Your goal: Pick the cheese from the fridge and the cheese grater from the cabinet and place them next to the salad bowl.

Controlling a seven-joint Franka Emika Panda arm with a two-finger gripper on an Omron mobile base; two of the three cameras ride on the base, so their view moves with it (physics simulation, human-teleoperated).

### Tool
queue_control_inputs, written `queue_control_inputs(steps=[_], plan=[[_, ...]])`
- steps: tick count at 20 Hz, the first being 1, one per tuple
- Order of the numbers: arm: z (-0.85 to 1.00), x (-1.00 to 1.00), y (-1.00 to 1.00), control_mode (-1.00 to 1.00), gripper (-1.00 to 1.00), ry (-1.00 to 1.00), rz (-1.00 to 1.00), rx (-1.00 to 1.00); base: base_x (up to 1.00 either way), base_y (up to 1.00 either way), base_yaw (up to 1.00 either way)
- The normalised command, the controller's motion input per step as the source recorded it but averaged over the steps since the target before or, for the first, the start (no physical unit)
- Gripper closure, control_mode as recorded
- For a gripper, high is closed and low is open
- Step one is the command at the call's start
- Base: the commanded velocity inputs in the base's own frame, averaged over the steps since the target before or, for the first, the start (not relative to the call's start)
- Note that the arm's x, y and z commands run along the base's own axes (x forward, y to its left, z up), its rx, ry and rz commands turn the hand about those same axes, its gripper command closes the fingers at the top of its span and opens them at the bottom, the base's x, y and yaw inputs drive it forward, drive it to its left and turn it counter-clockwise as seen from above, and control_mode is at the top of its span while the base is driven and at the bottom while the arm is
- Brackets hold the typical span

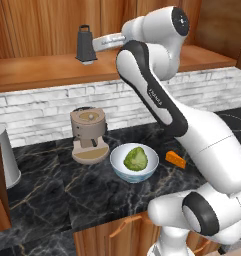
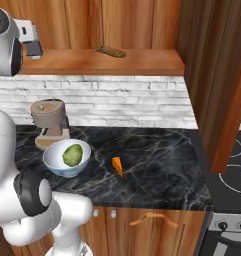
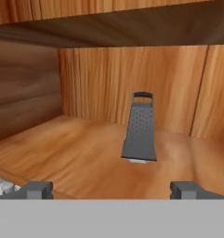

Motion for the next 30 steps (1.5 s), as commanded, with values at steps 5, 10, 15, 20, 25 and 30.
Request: queue_control_inputs(steps=[5, 10, 15, 20, 25, 30], plan=[[0.12, 0.11, 0.0, -1.0, -1.0, 0.0, 0.0, -0.1, 0.0, 0.0, 0.0], [-0.33, 0.01, 0.0, -1.0, -1.0, -0.24, -0.01, -0.04, 0.0, 0.0, 0.0], [-0.37, 0.0, 0.0, -1.0, -1.0, -0.45, 0.0, -0.01, 0.0, 0.0, 0.0], [0.22, 0.1, 0.0, -1.0, -1.0, 0.09, -0.05, 0.02, 0.0, 0.0, 0.0], [0.3, 0.21, 0.0, -1.0, -1.0, 0.23, -0.06, 0.05, 0.0, 0.0, 0.0], [0.03, 0.2, 0.0, -1.0, -1.0, 0.09, -0.07, 0.05, 0.0, 0.0, 0.0]])
